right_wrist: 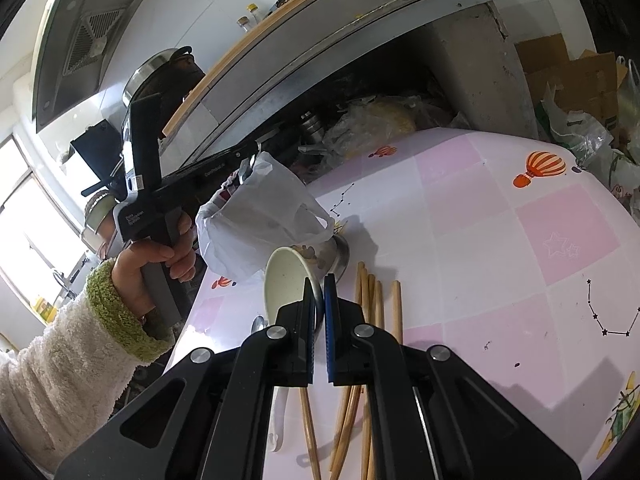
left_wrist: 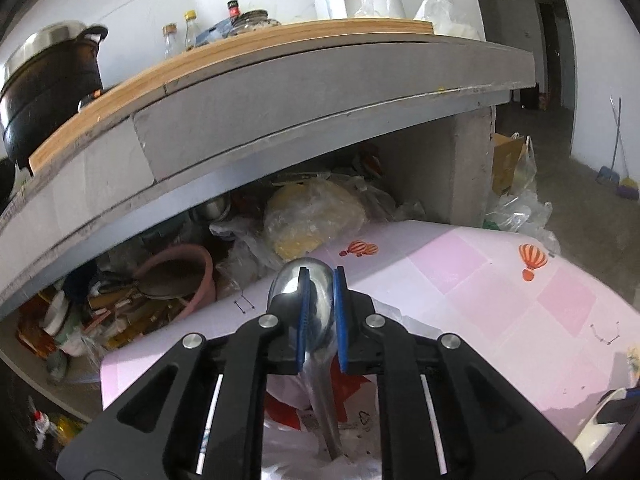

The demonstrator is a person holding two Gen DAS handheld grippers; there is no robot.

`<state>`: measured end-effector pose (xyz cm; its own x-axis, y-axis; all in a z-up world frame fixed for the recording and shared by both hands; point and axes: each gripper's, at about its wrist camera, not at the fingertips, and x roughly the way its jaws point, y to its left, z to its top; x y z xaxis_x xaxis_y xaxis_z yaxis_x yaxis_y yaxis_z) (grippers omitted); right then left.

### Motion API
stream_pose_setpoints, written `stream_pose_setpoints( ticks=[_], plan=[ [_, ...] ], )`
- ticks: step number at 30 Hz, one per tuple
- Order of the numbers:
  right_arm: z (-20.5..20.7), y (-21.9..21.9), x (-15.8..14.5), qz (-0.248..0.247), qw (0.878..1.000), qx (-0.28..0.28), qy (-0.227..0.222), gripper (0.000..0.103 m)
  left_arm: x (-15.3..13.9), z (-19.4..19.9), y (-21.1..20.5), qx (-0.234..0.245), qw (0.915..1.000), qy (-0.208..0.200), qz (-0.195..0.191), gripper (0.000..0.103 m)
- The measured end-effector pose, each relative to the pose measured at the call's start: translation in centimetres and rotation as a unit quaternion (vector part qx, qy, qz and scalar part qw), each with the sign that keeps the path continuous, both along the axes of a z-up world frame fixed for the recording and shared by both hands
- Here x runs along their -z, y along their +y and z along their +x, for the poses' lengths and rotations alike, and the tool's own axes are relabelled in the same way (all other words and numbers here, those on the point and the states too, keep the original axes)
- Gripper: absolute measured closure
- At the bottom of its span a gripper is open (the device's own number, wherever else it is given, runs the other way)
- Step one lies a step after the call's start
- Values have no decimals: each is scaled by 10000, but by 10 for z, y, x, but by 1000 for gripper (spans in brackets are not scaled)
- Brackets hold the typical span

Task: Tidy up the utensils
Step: 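Lower the metal spoon into the bagged holder and open left tool while right tool holds the ladle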

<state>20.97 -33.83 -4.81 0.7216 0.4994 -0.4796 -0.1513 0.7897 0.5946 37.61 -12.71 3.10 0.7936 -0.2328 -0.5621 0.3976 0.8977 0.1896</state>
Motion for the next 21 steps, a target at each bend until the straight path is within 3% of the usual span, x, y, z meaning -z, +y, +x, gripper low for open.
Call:
stream_pose_setpoints(
  ticks=[2, 7, 11, 16, 21],
  plan=[
    [-1, 0, -2, -15, 10000, 4, -21, 98, -2, 0, 5, -15, 9999, 87, -115, 89],
    [-8, 0, -8, -67, 9999, 41, -74, 98, -11, -4, 22, -45, 9979, 307, -564, 63],
    [-14, 0, -14, -113, 9998, 93, -109, 98, -21, -14, 37, -85, 9957, 340, -855, 56],
    [-22, -2, -30, -222, 9992, 156, -281, 98, -42, -39, 67, -245, 9925, 196, -1184, 46],
    [-21, -5, -68, -360, 9968, 157, -700, 98, -54, -82, 98, -561, 9923, -131, -1101, 35]
  ],
)
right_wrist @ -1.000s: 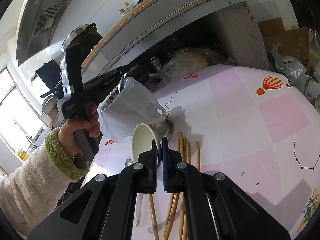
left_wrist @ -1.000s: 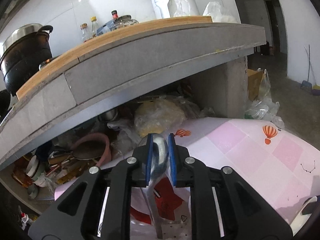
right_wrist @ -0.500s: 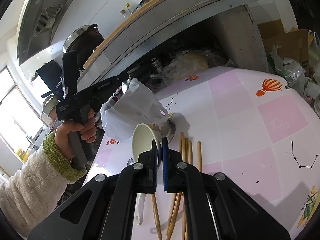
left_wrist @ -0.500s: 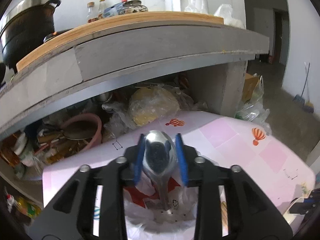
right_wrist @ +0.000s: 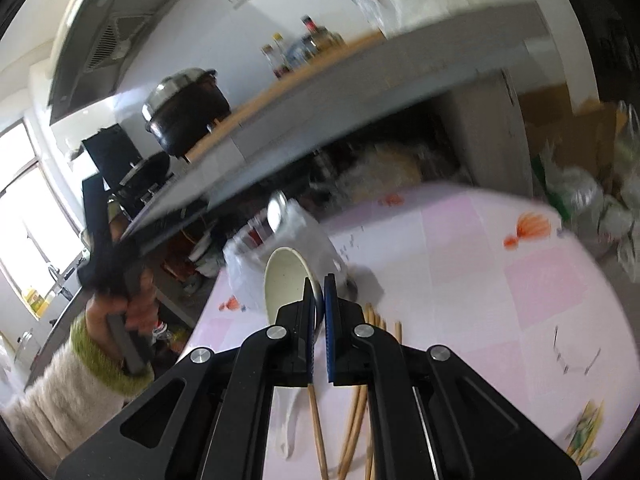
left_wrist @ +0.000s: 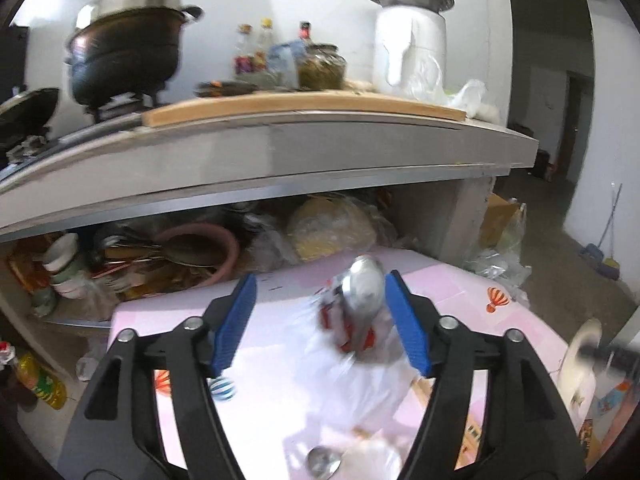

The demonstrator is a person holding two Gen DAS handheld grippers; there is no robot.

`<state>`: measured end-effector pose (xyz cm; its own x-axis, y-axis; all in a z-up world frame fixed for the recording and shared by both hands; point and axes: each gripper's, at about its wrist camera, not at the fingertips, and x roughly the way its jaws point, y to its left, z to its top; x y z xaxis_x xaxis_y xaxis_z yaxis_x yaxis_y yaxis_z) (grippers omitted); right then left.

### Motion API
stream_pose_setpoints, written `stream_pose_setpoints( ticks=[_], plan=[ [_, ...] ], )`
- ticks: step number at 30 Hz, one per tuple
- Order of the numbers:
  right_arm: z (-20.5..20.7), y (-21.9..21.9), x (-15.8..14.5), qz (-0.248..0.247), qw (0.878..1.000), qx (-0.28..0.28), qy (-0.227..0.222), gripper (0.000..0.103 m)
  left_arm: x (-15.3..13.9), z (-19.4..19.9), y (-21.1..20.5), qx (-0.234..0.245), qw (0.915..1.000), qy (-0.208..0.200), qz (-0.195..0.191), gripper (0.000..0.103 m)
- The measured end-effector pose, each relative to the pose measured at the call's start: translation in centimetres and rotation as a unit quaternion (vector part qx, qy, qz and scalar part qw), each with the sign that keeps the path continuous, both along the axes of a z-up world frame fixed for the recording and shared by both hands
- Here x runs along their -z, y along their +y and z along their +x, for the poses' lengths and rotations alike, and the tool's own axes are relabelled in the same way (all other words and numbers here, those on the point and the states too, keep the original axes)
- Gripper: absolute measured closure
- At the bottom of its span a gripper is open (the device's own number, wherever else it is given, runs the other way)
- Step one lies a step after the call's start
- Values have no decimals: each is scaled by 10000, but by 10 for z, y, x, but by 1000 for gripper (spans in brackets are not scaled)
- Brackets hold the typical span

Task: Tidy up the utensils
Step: 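Lower the metal spoon into the bagged holder and open left tool while right tool holds the ladle, then lower the cream ladle into the bagged holder and open the right tool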

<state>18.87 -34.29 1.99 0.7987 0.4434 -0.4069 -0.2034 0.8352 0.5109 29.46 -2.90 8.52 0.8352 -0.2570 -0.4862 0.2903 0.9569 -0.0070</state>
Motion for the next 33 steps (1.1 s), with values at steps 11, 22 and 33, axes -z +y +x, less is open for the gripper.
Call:
stream_pose_setpoints(
  ticks=[11, 22, 33],
  plan=[
    [79, 37, -97, -560, 9938, -223, -939, 98, 24, -102, 78, -967, 9950, -8, -231, 26],
    [169, 106, -100, -1812, 9767, 20, -1149, 98, 60, -161, 131, -1691, 9855, -17, -103, 26],
    [183, 165, -54, -3110, 9404, -375, -1320, 98, 75, -158, 144, -1829, 9828, 123, -231, 26]
  ],
)
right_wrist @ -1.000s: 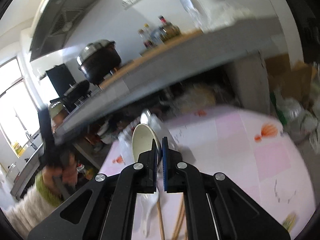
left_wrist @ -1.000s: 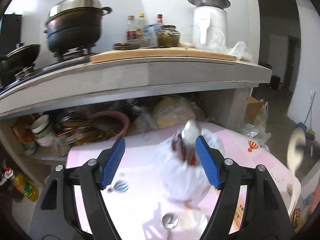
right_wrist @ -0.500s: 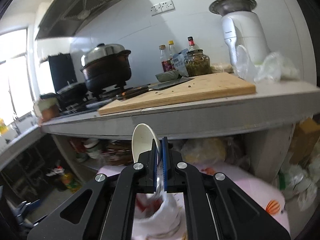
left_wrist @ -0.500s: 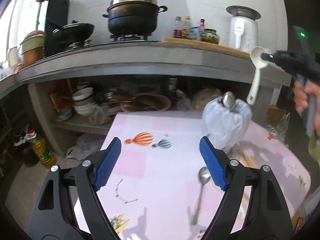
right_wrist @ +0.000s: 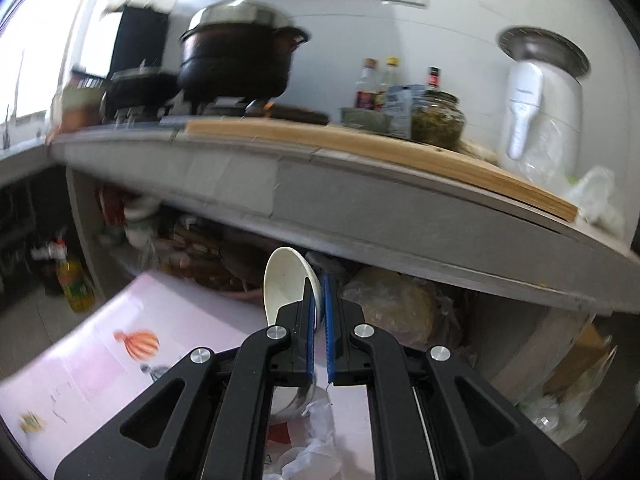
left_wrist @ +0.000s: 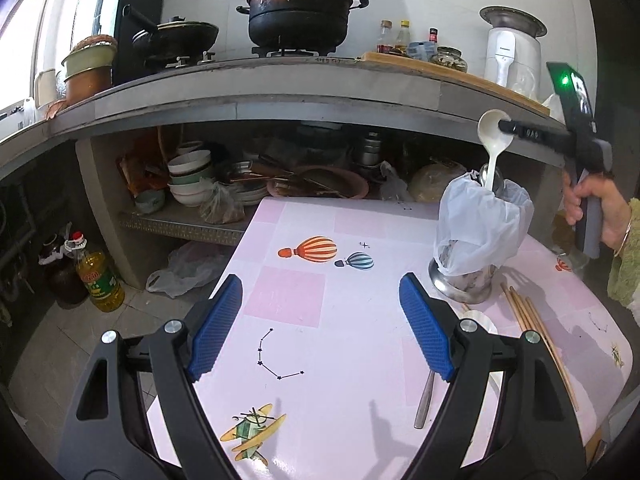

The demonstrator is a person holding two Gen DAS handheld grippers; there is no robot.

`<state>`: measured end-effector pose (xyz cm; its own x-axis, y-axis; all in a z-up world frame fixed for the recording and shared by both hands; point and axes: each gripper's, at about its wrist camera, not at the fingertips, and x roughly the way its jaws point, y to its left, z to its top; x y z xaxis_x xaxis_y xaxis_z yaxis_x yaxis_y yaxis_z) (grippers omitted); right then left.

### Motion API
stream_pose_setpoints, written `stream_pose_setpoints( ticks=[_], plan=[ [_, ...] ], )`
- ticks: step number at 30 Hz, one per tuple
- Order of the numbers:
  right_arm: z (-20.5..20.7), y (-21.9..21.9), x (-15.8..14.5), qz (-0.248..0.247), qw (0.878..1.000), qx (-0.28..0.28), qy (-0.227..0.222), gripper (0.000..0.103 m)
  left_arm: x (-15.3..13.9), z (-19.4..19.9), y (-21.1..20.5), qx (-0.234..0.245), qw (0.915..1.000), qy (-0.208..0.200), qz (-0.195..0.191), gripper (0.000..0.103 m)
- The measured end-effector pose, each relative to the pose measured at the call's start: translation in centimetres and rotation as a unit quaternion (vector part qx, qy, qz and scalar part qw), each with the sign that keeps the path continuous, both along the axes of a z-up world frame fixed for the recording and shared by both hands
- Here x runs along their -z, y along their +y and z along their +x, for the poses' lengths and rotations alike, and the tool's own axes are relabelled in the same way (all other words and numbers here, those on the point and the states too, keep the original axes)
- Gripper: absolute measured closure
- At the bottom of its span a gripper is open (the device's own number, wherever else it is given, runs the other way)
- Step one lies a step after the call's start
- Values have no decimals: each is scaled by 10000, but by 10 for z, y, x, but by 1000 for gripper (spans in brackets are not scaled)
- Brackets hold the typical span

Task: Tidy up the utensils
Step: 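Lower the cream ladle into the bagged holder and open the right tool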

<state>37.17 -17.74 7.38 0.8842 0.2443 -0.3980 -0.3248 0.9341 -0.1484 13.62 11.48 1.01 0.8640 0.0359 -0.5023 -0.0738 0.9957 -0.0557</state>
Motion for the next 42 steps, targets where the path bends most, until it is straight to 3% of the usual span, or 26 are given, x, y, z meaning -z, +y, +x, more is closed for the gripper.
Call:
stream_pose_setpoints(
  ticks=[11, 22, 28, 34, 42],
  plan=[
    [-14, 28, 31, -690, 9962, -519, 111, 98, 7, 5, -2, 28, 10000, 62, -64, 26],
    [-7, 25, 32, -847, 9939, -582, 391, 97, 9, 8, -4, 68, 9998, 112, -138, 26],
    [-8, 23, 31, -903, 9942, -511, 293, 97, 9, 6, -5, 95, 9998, 108, -109, 26],
    [-19, 36, 33, -1629, 9847, -612, -110, 98, 9, 6, -5, 99, 9998, 118, -119, 26],
    [-20, 42, 42, -1998, 9775, -676, -99, 97, 7, 5, -7, 125, 9998, 112, -114, 26]
  ],
)
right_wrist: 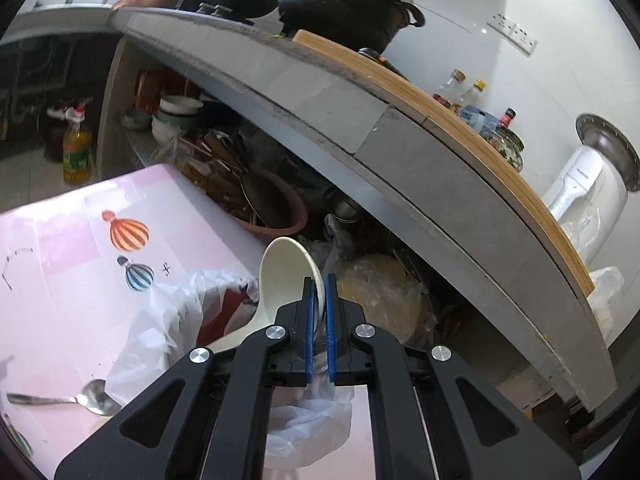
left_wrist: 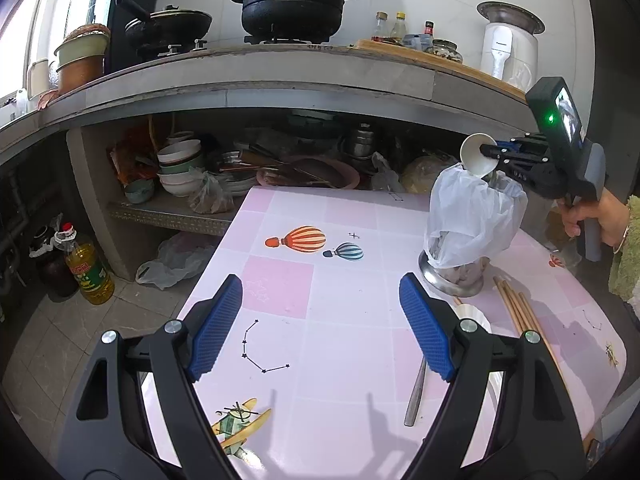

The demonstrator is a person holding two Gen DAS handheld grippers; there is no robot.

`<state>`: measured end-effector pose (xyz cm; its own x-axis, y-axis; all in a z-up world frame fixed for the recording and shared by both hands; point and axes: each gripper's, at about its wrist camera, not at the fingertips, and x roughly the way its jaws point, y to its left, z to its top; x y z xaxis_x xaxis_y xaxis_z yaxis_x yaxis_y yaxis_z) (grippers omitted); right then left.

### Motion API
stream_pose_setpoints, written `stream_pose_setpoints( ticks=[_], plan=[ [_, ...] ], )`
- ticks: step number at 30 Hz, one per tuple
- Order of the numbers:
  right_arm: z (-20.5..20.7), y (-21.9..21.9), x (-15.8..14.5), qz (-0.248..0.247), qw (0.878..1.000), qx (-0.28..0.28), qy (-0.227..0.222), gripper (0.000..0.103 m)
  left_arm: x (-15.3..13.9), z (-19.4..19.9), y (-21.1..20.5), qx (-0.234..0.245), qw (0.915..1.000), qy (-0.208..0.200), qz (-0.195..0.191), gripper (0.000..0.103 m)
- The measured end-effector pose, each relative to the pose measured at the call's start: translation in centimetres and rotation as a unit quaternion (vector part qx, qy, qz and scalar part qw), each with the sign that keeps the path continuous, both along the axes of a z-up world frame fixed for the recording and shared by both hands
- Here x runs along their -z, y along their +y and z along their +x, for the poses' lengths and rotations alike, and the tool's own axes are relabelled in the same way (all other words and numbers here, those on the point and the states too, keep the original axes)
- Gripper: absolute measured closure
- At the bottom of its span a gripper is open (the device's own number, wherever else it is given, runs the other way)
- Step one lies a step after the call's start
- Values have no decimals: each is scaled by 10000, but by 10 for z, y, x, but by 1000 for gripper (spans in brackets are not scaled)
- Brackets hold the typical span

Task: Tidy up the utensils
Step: 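Lower the cream ladle into the bagged holder and open the right tool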

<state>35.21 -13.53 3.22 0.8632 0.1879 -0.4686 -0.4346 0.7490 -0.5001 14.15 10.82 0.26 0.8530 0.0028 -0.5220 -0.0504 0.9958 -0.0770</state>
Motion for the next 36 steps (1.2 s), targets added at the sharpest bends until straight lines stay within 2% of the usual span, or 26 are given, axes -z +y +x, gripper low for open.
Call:
stream_pose_setpoints(
  ticks=[5, 9, 16, 22, 34, 35, 36],
  plan=[
    [1, 0, 0, -52, 10000, -3, 81, 97, 1, 0, 0, -8, 10000, 22, -30, 26],
    [5, -5, -6, 127, 9996, 57, 237, 97, 1, 0, 0, -9, 10000, 13, -54, 26],
    [9, -22, -18, 831, 9941, 89, 687, 94, 1, 0, 1, -4, 10000, 4, -71, 26],
    [12, -40, -34, 1631, 9811, 83, 1037, 92, -1, -1, 1, 10, 9999, -24, -131, 26],
    [10, -25, -11, 998, 9886, 175, 1115, 91, -4, -4, -2, 30, 9999, -60, -129, 26],
    [10, -24, -9, 940, 9889, 177, 1141, 90, -4, -4, -2, 34, 9999, -62, -132, 26],
    [9, -24, -8, 899, 9891, 185, 1149, 83, -4, -4, -1, 37, 9999, -61, -130, 26]
  ],
)
